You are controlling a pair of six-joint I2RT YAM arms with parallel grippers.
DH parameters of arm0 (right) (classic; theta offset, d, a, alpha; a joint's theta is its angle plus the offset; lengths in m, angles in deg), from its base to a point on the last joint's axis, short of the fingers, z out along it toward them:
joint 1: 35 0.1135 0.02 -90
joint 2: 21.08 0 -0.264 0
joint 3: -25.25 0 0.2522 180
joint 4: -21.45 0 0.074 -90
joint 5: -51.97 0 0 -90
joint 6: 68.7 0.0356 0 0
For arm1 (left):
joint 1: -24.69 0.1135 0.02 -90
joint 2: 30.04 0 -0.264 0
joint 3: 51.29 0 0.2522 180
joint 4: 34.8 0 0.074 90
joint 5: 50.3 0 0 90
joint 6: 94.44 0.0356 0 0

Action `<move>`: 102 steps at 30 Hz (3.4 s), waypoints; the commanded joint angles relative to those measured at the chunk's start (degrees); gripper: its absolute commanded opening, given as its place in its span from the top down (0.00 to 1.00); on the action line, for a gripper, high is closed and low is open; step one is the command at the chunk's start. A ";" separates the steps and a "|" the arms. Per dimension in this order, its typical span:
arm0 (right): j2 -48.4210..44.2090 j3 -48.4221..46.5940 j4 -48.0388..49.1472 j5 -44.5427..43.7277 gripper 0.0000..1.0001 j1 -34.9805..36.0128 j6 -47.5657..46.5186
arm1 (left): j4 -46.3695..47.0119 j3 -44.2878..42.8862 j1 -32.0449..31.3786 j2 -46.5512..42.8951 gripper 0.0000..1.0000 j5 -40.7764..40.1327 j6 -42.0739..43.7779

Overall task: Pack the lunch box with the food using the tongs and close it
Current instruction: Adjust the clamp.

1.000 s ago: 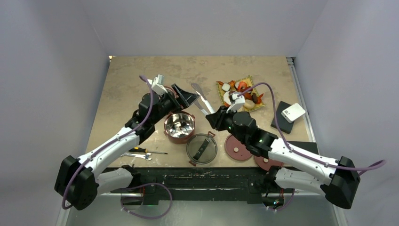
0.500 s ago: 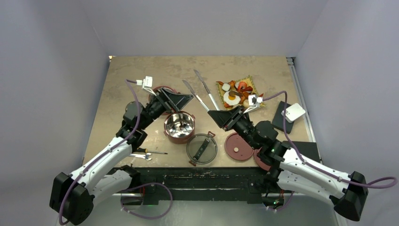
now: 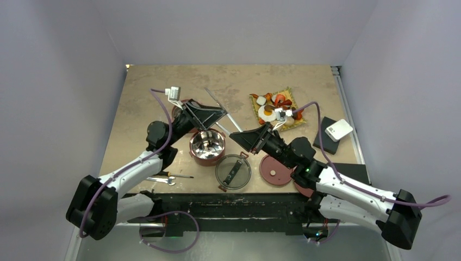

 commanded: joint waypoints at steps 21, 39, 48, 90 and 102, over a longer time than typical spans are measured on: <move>0.51 -7.05 -11.59 -3.93 0.32 0.00 -18.27 | -18.21 -1.40 0.24 -5.34 1.00 -9.32 1.81; 2.37 -7.72 -14.36 -7.29 0.13 0.19 -43.03 | -28.08 -1.24 0.50 -4.52 1.00 -12.98 -3.00; 6.88 -8.39 -12.22 -1.18 0.15 0.78 -40.62 | -27.36 -0.87 0.67 -2.63 1.00 -11.76 -5.08; 23.03 -12.48 -11.59 -4.58 0.51 3.50 -37.34 | -32.67 -3.69 3.34 2.04 0.85 -5.94 0.78; 24.74 -11.85 -9.76 -1.60 0.28 3.43 -37.58 | -32.27 -3.99 4.01 1.89 0.88 -3.89 1.03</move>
